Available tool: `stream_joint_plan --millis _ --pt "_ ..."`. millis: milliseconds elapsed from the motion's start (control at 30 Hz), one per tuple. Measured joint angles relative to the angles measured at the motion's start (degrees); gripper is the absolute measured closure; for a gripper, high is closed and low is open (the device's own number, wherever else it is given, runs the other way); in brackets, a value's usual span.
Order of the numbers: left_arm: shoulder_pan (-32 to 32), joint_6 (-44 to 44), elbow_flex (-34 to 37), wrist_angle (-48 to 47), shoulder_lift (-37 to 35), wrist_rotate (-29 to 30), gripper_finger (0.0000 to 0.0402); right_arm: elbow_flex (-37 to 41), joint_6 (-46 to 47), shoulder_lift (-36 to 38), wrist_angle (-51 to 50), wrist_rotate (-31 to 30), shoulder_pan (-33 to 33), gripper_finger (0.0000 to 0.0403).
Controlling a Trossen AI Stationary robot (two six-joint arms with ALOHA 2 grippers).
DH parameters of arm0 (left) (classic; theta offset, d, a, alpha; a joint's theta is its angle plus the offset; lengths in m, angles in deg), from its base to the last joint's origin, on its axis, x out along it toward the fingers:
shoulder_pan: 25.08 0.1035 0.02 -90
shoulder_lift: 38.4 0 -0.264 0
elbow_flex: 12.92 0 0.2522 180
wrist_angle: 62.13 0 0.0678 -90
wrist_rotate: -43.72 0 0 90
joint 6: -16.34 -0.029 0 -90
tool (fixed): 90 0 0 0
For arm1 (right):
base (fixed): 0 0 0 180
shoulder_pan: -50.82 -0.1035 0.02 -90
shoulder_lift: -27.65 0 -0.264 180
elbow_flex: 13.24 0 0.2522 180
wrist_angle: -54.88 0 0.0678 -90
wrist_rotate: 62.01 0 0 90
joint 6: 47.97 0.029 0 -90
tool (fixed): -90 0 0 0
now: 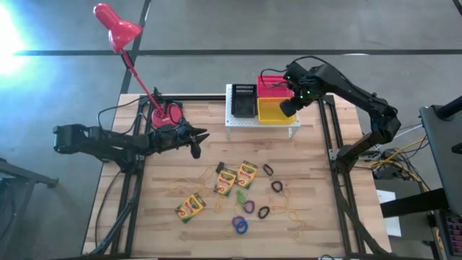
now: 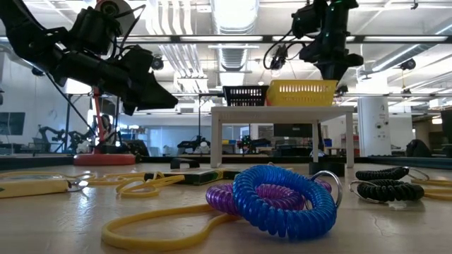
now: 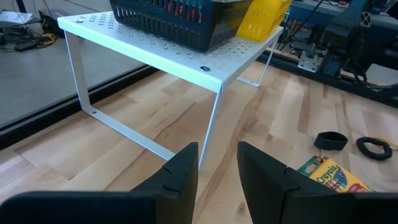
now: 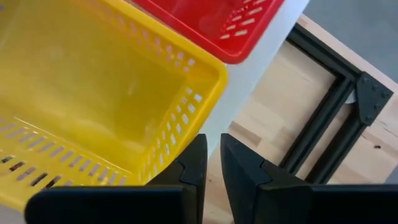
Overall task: Pick & Place Office Desk Supplies
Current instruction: Adjust the bins on the shelf, then put the black spring keychain into the red bin on the shelf
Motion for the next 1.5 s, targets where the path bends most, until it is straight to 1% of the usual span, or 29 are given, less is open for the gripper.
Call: stream_joint_plan --millis 200,367,433,500,567,667,767,833,900,933,1000,1033,1133,1233,1367,1500 --pt "0.0 0.1 0.0 0.0 0.0 0.0 0.0284 -0.3 -0.2 0.2 0.8 -0.7 -1.2 0.036" --pt "0.0 0.2 0.0 -0.1 0.0 0.0 0.0284 -0.6 -0.4 3.0 0.6 -5.9 -1.5 0.036" --pt "0.0 0.2 0.0 -0.4 0.0 0.0 0.0284 -0.5 -0.4 5.0 0.6 -6.7 -3.2 0.036" --pt "0.0 0.2 0.1 -0.5 0.0 0.0 0.0284 0.0 -0.2 7.3 0.6 -6.8 -6.6 0.036" --pt "0.0 0.2 0.1 -0.9 0.0 -0.1 0.0284 1.6 1.8 10.0 0.7 -7.9 -11.8 0.036" --pt "0.0 0.6 0.1 -0.9 0.0 -0.7 0.0284 7.2 9.9 15.0 0.9 -13.6 -23.8 0.036" --pt "0.0 1.3 0.1 -0.9 0.0 -1.9 0.0284 15.0 22.6 19.4 1.9 -20.1 -38.0 0.036" --pt "-0.1 1.3 0.1 -1.2 0.0 -2.9 0.0284 20.5 31.9 21.5 4.3 -21.6 -47.4 0.036" --pt "-0.4 1.7 0.1 -2.0 0.0 -3.5 0.0284 26.3 40.9 22.9 9.8 -23.2 -56.0 0.036" --pt "-0.7 1.8 0.1 -2.5 0.0 -3.7 0.0284 29.4 43.7 23.3 13.4 -24.1 -59.6 0.0358" --pt "-1.1 2.8 0.1 -3.6 0.0 -3.7 0.0284 35.3 47.6 23.2 22.5 -25.5 -65.2 0.0351" --pt "-1.2 3.3 0.1 -4.1 0.0 -3.7 0.0284 38.2 48.9 23.2 27.1 -25.8 -67.0 0.0345" --pt "-1.8 5.0 0.2 -4.4 0.0 -3.7 0.0284 45.3 50.3 22.2 39.3 -25.7 -69.2 0.0319" --pt "-1.8 6.4 0.2 -4.3 0.0 -3.7 0.0284 50.5 50.6 20.4 46.5 -23.3 -68.3 0.0288" --pt "-1.8 7.7 0.0 -4.1 0.0 -3.7 0.0284 53.4 49.5 17.4 50.9 -19.3 -66.1 0.0253" --pt "-1.8 7.7 0.0 -2.6 0.0 -3.1 0.0284 53.3 47.2 13.8 52.6 -19.4 -65.8 0.0236"
